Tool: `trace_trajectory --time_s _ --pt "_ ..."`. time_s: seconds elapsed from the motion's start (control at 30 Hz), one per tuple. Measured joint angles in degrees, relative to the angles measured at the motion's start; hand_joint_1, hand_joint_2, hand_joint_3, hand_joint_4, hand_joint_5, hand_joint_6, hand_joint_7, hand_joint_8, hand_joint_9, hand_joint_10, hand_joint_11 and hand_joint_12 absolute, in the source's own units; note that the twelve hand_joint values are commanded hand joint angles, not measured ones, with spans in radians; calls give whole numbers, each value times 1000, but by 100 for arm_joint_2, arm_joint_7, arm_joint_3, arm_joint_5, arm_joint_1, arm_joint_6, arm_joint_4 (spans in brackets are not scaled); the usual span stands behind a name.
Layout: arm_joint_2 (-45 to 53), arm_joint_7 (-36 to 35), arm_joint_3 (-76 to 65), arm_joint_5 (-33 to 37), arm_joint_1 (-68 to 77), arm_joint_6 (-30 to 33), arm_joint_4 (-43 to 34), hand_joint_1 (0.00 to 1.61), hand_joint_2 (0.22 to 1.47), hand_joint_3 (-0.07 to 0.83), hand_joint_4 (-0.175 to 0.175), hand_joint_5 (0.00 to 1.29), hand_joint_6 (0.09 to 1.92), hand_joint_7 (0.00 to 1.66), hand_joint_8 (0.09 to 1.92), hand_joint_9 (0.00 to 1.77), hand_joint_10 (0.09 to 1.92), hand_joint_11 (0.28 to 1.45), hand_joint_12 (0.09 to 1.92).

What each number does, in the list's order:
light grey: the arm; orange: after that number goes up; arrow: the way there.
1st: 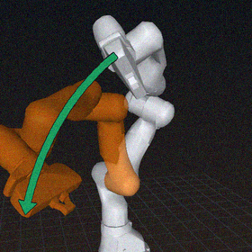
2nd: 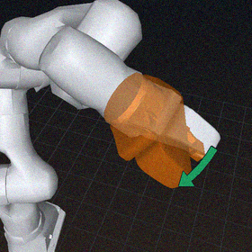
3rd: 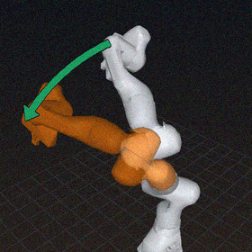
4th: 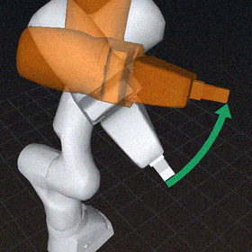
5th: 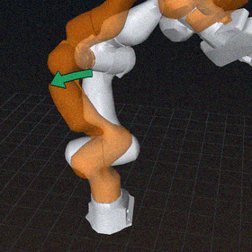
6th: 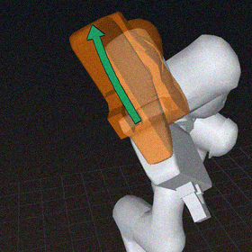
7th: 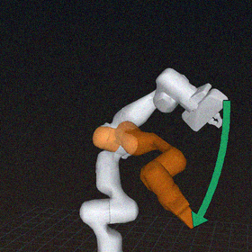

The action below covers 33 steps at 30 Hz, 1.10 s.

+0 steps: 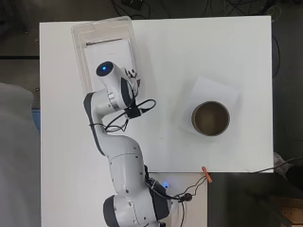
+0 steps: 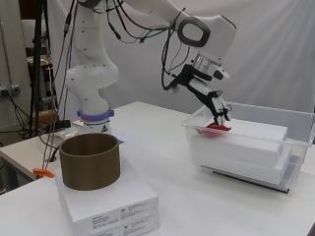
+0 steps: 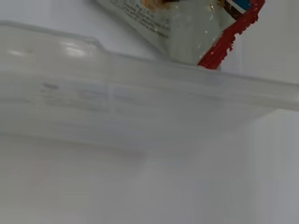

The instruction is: Teleoperate dual arm-hand system to remove items from a box

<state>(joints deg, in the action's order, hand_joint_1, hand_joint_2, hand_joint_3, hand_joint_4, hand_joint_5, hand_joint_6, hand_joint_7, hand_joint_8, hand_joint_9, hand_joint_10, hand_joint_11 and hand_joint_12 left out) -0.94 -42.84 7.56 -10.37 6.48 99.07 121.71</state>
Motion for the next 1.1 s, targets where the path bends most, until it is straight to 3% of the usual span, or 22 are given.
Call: trace_trajectory --time_s 0.13,0.37,0.5,0.83,0.93,1.1 --pt "-541 -489 1471 468 -1469 -30 -54 244 1012 6 -6 427 87 628 87 687 87 625 87" --pt "-1968 -1446 6136 1268 -6748 -121 -175 219 1012 3 -11 430 87 628 87 690 87 627 87" --pt "-2480 -1761 8101 1568 -8856 -190 -246 221 1013 3 -9 427 87 601 87 655 87 609 87" --pt "-2757 -2073 8799 1767 -9520 -250 -386 294 1046 11 -7 432 87 564 87 615 87 572 87" --pt "-2901 -1901 8845 1682 -9308 -576 -606 177 1032 2 33 358 87 424 87 473 87 518 87" --pt "-3245 -1438 9021 1646 -9714 -1168 -1441 171 998 -10 44 266 87 395 87 466 87 525 87"
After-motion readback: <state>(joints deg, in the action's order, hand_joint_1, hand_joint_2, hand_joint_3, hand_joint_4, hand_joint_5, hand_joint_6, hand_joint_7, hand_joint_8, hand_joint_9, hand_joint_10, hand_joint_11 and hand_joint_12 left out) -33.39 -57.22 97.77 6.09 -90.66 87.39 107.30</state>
